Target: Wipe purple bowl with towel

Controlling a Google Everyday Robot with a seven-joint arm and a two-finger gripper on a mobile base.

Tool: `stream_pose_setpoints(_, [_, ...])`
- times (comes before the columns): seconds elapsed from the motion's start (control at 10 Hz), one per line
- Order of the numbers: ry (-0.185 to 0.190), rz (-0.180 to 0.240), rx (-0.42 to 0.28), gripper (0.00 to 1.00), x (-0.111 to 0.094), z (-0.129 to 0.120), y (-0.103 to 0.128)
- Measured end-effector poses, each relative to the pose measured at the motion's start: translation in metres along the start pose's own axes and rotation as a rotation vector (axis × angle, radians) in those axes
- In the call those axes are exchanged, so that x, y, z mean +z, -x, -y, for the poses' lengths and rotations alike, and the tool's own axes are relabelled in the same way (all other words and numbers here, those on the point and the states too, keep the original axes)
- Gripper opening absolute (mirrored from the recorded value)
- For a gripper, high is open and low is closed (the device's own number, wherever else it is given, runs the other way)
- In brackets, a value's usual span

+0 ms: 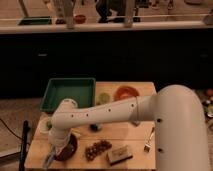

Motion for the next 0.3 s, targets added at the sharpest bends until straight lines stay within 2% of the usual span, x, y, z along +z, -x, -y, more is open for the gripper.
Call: stream_pose_setpoints(0.3, [0.001, -0.012, 0.067, 0.00, -0.007, -0.031, -0.012])
